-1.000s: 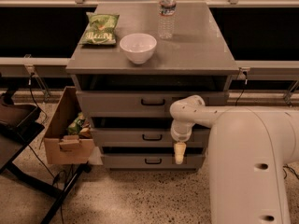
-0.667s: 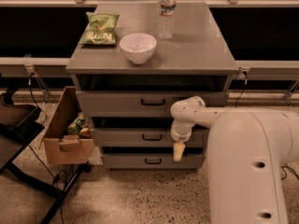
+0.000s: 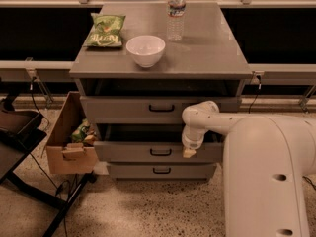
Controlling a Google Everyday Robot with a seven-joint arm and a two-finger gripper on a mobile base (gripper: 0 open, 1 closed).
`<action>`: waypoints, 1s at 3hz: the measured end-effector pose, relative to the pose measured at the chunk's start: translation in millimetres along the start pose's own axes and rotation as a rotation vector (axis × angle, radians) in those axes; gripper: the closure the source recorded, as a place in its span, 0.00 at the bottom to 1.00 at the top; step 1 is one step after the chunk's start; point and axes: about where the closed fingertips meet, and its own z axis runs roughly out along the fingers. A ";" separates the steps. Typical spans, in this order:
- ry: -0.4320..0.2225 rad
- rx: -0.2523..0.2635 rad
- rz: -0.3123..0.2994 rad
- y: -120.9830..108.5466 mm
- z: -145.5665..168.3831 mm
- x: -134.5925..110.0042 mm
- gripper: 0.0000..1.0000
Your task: Open middle drawer
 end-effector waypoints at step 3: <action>0.000 0.000 0.000 0.0 -1.5 -0.2 0.16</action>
Offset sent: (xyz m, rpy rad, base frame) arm 0.0000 0.0000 0.0016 -0.0001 0.0000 0.0000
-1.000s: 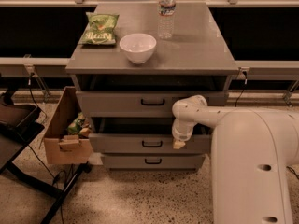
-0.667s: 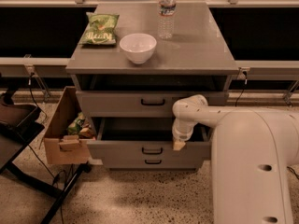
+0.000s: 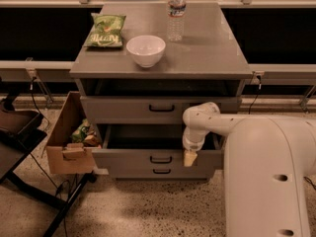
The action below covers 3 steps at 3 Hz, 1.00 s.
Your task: Open middle drawer
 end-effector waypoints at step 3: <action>0.005 -0.005 0.007 3.2 0.5 2.1 0.25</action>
Offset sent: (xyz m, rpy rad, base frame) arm 0.0000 0.0000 0.0000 0.0000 0.0000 0.0000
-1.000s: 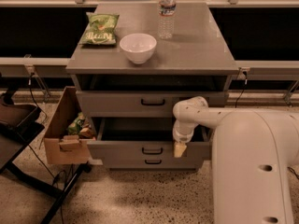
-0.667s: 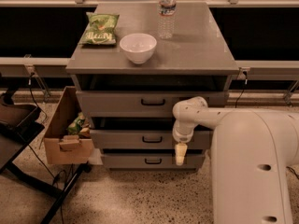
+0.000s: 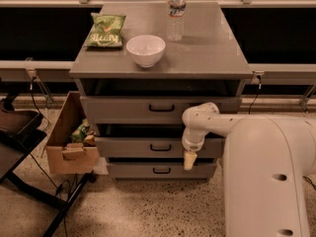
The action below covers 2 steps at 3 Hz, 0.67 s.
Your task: Open middle drawer
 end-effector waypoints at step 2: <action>0.023 -0.021 0.037 13.3 -5.2 10.1 0.72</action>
Offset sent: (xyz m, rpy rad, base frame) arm -0.1556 -0.1283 0.0061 -0.1803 0.1064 -0.4798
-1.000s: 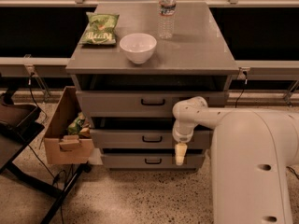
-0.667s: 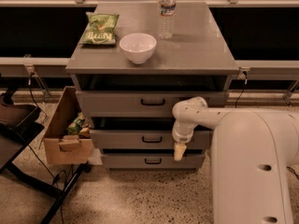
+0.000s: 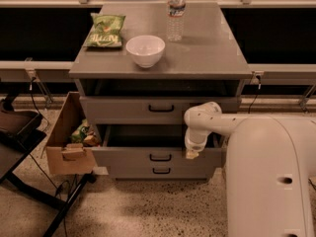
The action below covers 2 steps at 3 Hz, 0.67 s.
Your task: Open middle drawer
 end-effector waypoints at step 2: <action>0.017 0.004 0.070 24.1 -8.6 22.4 1.00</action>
Offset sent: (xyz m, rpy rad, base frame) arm -0.2357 -0.1887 0.0179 -0.1193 0.0052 -0.6089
